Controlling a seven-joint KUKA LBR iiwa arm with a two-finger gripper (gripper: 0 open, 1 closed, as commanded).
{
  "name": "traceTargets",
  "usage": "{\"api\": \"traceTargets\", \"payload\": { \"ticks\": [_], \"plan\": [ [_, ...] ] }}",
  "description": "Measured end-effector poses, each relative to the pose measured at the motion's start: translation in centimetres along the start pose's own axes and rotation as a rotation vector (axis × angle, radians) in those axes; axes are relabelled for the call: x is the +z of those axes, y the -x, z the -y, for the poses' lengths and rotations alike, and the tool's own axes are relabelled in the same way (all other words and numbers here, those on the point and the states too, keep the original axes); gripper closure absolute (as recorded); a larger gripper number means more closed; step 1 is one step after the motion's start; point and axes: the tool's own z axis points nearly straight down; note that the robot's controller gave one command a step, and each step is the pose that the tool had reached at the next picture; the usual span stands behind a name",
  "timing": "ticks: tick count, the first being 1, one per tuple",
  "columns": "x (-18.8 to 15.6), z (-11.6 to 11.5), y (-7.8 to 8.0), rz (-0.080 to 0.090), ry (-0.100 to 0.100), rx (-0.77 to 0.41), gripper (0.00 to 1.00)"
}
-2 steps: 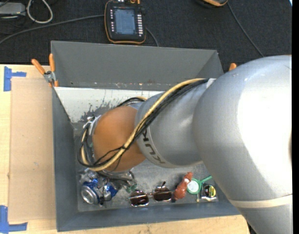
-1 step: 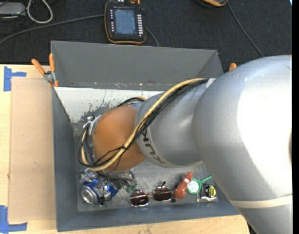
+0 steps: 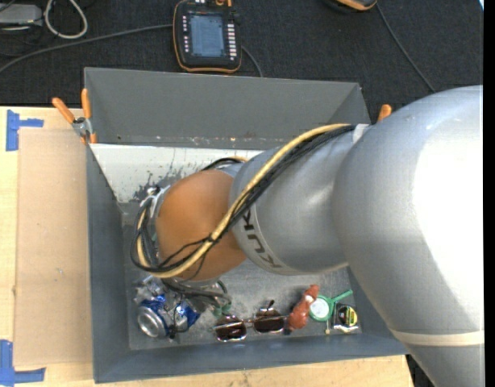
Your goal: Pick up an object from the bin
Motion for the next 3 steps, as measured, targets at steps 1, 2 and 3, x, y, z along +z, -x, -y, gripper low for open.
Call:
{"api": "traceTargets", "payload": {
  "ticks": [1,2,3],
  "plan": [
    [-3.9,0.0,0.2,0.008,-0.001,0.002,1.00],
    [-6.9,-0.1,0.1,0.009,-0.001,0.002,1.00],
    [-8.3,-0.1,0.1,0.009,-0.001,0.004,1.00]
  ]
}}
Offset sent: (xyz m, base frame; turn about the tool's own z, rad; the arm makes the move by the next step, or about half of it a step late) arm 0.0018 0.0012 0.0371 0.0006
